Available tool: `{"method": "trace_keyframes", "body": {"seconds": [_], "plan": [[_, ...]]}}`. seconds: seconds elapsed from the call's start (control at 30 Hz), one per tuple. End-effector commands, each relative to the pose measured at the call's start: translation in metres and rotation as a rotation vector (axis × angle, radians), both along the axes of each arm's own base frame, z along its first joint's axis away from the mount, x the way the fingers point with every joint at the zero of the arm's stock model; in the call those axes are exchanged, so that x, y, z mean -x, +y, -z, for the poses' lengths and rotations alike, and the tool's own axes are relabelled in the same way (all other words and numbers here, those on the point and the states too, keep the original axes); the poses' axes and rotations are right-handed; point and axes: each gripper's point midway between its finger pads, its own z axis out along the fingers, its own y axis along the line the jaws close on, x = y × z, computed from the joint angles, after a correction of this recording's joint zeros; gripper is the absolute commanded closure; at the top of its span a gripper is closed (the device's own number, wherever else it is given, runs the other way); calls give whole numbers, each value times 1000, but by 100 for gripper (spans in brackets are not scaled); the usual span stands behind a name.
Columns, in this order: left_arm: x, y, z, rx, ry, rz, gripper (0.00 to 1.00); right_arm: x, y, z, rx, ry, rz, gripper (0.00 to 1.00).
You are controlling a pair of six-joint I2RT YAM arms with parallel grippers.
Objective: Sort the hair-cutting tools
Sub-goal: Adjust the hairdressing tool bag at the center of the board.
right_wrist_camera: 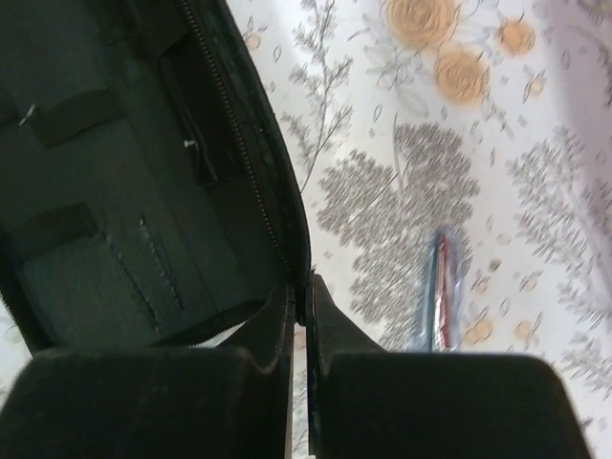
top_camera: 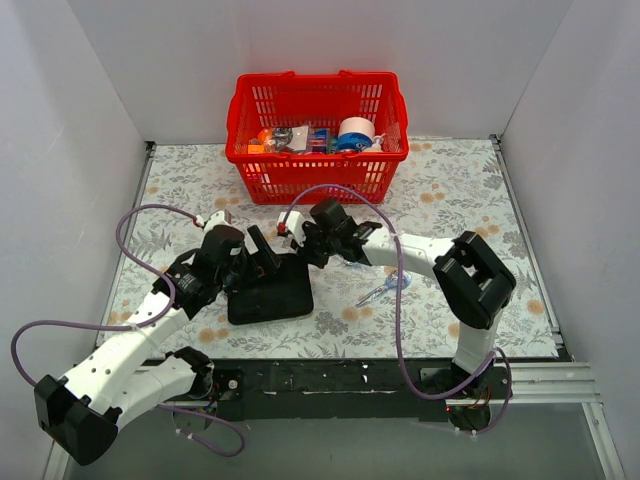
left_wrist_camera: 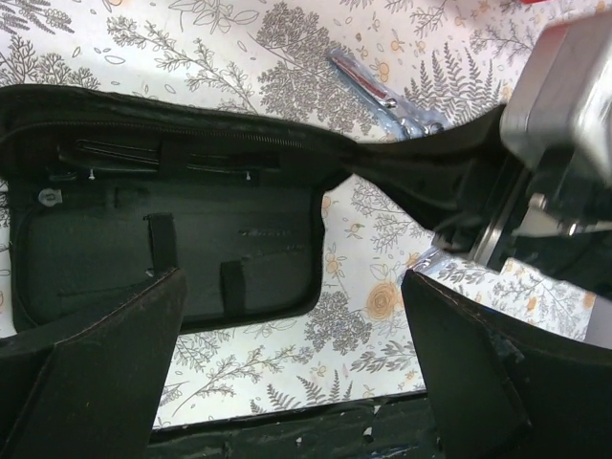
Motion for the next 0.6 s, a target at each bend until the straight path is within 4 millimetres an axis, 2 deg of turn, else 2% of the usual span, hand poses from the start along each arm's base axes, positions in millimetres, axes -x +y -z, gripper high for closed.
{"method": "trace_keyframes", "body": {"seconds": [0.0, 0.07, 0.23, 0.43, 0.47, 0.57], "plan": [[4, 1, 1, -5, -10, 21, 4, -21, 10, -5, 56, -51, -88, 99], [4, 1, 3, -6, -9, 23, 4, -28, 10, -5, 69, -58, -93, 99], [1, -2, 5, -4, -8, 31, 4, -40, 16, -24, 59, -119, -104, 99], [-2, -5, 7, -9, -3, 35, 4, -57, 11, -38, 43, -185, -32, 99], [-2, -5, 8, -12, -2, 32, 4, -58, 8, -35, 47, -190, -22, 99], [-2, -5, 9, -6, 2, 30, 4, -62, 10, -46, 12, -219, -15, 99]]}}
